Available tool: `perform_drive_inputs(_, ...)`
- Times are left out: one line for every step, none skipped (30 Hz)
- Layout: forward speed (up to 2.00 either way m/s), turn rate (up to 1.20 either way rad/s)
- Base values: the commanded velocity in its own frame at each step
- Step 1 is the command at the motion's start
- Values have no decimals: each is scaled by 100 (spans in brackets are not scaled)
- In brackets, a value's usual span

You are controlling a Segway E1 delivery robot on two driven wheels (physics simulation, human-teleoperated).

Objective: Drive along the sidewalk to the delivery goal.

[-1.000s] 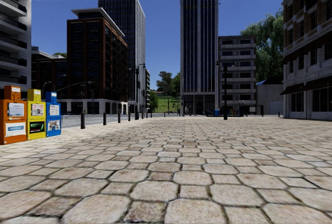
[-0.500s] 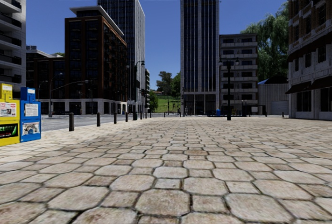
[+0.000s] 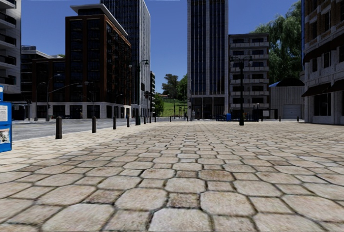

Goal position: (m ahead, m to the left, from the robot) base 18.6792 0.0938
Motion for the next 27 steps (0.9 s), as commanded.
perform_drive_inputs(200, 0)
perform_drive_inputs(200, 0)
perform_drive_inputs(200, 0)
perform_drive_inputs(200, 0)
perform_drive_inputs(200, 0)
perform_drive_inputs(200, 0)
perform_drive_inputs(200, 0)
perform_drive_inputs(200, 0)
perform_drive_inputs(200, 0)
perform_drive_inputs(200, 0)
perform_drive_inputs(200, 0)
perform_drive_inputs(200, 0)
perform_drive_inputs(200, 0)
perform_drive_inputs(200, 0)
perform_drive_inputs(200, 0)
perform_drive_inputs(200, 0)
perform_drive_inputs(200, 0)
perform_drive_inputs(200, 0)
perform_drive_inputs(200, 0)
perform_drive_inputs(200, 0)
perform_drive_inputs(200, 0)
perform_drive_inputs(200, 0)
perform_drive_inputs(200, 0)
perform_drive_inputs(200, 0)
perform_drive_inputs(200, 0)
perform_drive_inputs(200, 0)
perform_drive_inputs(200, 0)
